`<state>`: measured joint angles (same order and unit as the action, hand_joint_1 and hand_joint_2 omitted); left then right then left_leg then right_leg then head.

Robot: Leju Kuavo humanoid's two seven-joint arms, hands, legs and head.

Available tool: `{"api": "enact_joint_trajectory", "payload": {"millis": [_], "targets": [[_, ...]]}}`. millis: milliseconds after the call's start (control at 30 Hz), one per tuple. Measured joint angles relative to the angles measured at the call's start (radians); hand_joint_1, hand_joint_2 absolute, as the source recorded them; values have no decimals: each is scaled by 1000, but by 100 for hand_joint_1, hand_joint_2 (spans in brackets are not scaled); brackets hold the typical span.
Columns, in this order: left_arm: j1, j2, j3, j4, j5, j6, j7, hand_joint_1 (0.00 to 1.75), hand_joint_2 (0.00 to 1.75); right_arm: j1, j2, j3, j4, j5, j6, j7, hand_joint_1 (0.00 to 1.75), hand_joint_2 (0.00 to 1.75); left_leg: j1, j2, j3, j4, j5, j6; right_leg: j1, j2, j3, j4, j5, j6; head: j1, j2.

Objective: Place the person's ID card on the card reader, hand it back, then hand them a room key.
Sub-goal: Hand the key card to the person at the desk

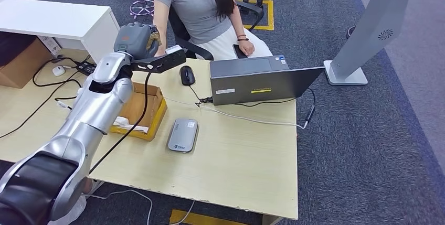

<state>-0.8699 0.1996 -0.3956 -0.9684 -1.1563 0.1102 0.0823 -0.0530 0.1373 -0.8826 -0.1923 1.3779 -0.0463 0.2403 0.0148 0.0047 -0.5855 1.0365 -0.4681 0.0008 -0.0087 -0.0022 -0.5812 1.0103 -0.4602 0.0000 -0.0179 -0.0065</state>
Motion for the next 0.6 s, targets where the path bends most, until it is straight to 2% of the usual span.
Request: {"api": "enact_joint_trajectory", "payload": {"millis": [600], "targets": [[-15,11,0,2,-5,6,0,175,175,0,0,0,0,0,1,-1,0,0,0,0,0,0,0,0,0,0,0,0,0,0,0,0]]}}
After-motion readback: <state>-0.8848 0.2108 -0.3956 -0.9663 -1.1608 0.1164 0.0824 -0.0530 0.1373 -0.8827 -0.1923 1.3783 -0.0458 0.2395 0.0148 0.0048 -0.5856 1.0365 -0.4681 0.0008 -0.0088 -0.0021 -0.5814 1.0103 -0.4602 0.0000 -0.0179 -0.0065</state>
